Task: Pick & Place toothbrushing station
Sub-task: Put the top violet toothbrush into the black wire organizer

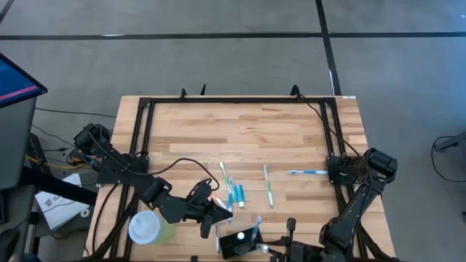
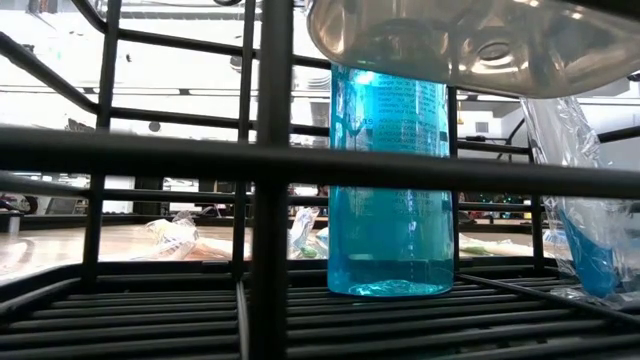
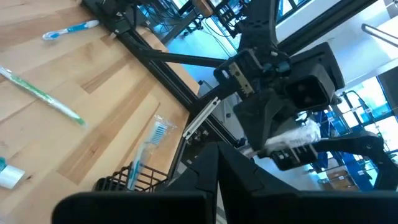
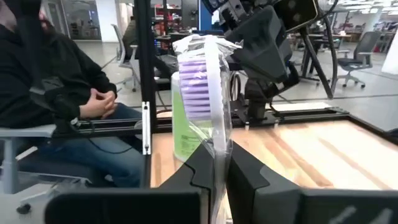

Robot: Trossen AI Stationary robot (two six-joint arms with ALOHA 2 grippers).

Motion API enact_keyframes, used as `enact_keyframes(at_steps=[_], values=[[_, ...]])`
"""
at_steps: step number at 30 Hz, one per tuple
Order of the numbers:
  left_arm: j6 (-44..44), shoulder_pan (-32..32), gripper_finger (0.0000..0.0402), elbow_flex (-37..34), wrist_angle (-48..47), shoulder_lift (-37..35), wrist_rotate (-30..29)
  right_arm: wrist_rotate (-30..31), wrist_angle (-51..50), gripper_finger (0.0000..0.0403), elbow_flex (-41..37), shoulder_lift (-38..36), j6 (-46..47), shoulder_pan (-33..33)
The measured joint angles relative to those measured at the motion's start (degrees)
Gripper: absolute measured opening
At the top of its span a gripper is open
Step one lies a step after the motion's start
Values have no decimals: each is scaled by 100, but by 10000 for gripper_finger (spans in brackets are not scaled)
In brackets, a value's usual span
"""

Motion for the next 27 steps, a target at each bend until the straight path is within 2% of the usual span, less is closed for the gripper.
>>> enact_keyframes(at_steps=[5, 9, 21, 27], values=[[-2, 0, 0, 0, 1, 0, 0, 346, -578, 17, -46, 1, 597, 14], [-22, 0, 0, 0, 2, 0, 0, 394, -798, 17, -46, -4, 930, -38], [-138, 2, 0, 0, 4, 0, 2, 355, -152, 17, -43, 636, 1112, -55], [-137, 2, 0, 0, 6, 0, 2, 354, -307, 17, -46, 641, 1115, -76]])
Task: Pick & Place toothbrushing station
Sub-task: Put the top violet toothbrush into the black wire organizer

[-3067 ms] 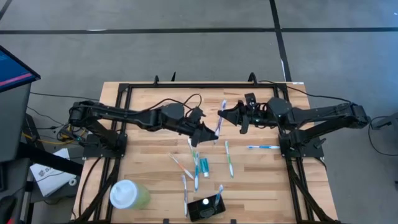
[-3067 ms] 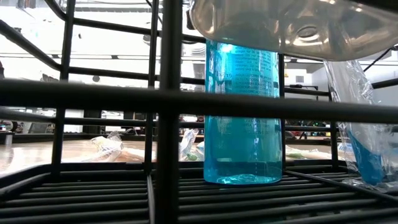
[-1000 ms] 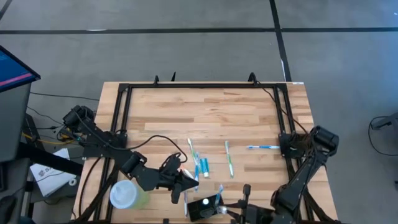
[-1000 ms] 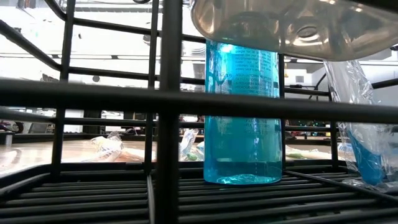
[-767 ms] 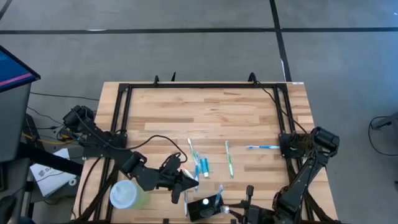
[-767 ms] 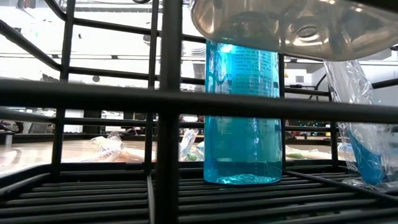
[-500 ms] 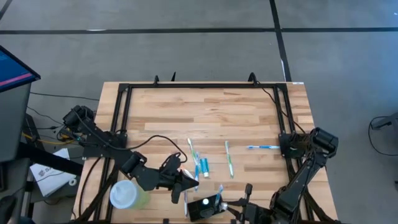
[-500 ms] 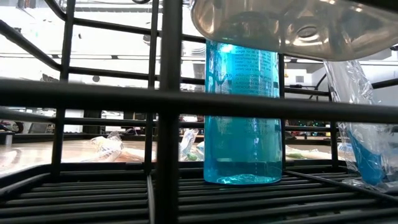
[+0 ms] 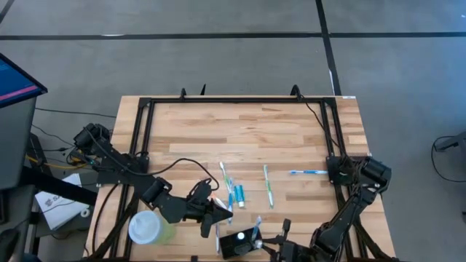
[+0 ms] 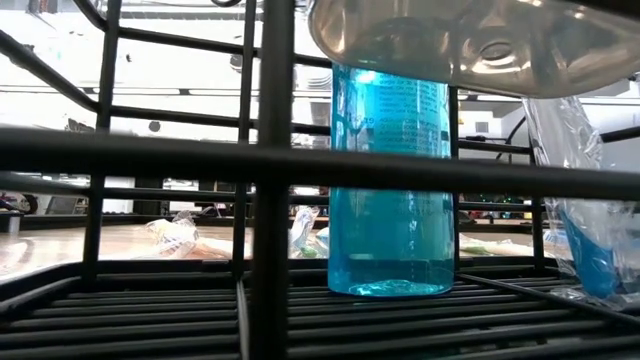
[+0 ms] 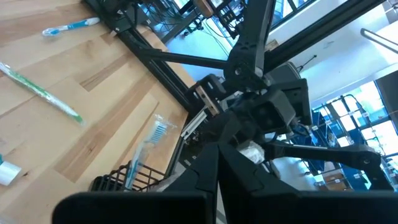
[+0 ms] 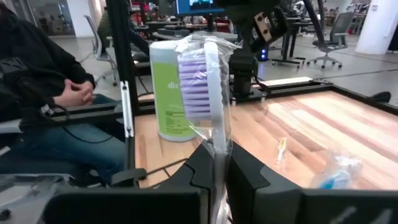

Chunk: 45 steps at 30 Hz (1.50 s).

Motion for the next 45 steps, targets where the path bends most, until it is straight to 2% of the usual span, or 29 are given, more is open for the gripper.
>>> enact_keyframes(at_steps=[7, 16, 24, 36, 45], values=[[-13, 0, 0, 0, 0, 0, 0, -95, -181, 17, -51, 219, 639, -117], [-55, 2, 0, 2, 13, 0, 2, -87, -564, 17, -55, 297, 876, -158], [-126, 35, 0, 2, 17, 0, 2, -133, -1431, 18, -55, 297, 2007, -187], [-142, 94, 0, 2, 22, 0, 4, -476, -1571, 20, -55, 297, 2248, -267], [-145, 94, 0, 2, 31, 0, 4, -554, -1647, 65, -55, 297, 2261, -286]])
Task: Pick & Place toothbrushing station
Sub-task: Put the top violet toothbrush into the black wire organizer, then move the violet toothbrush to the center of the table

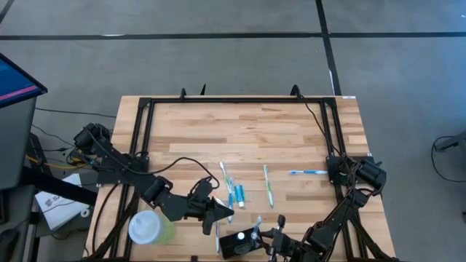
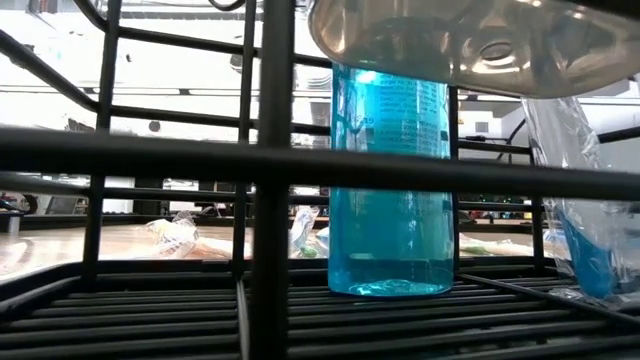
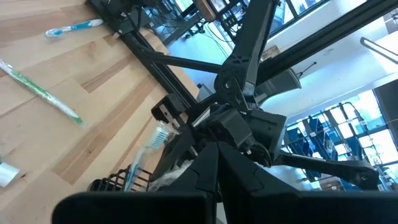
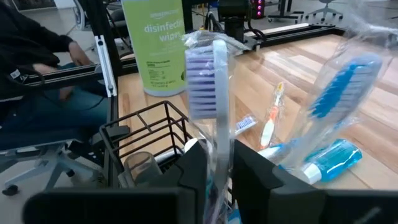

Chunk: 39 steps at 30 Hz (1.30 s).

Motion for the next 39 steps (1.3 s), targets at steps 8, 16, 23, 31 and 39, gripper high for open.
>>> enact_keyframes(at_steps=[8, 16, 23, 31, 39], values=[[0, 0, 0, 0, 17, 0, 0, -16, 50, 120, 0, -2, 4, -10], [0, 0, 0, 0, 20, 0, 0, -39, 257, 192, 43, -7, 2, 69], [0, 0, 0, 0, 23, 0, 0, -346, 284, 223, 194, -22, -11, 133], [1, 0, 0, 0, 21, 0, 0, -858, -266, 221, 428, -135, 466, 235], [95, 0, 0, 0, 14, 0, -9, -1385, -2016, 221, 625, -633, 1327, 211]])
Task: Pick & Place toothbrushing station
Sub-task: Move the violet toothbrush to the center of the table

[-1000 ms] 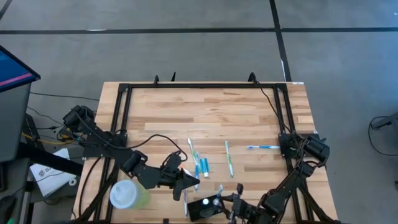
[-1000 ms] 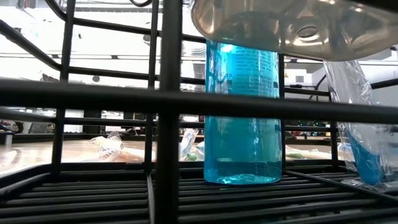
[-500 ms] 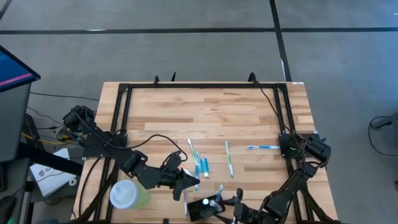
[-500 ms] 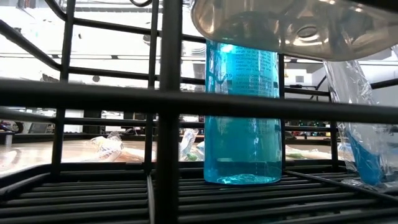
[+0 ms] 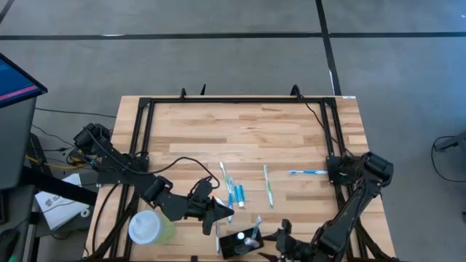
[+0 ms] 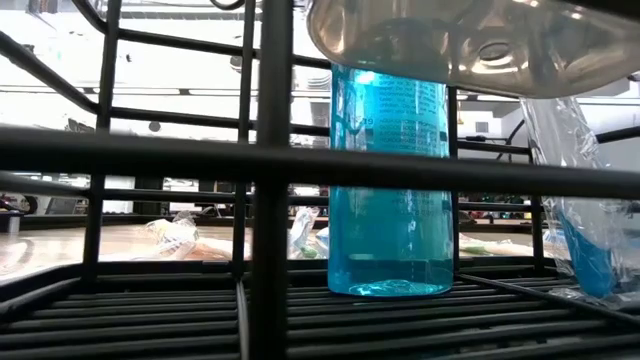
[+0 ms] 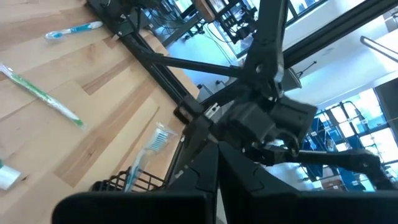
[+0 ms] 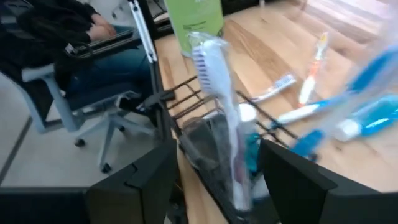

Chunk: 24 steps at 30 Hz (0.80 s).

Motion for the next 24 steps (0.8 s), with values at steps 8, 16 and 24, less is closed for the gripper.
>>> enact_keyframes(at_steps=[8, 16, 24], values=[[56, 0, 0, 0, -73, 0, -19, -787, -1295, 221, 4, -760, 458, -41], [-492, 50, 0, 0, -1009, 0, 46, -1192, -2558, 221, 2, -1437, 1193, -59], [-852, 336, 0, -2, -1845, 0, 819, -1449, -3152, 221, 2, -1973, 1321, -253]])
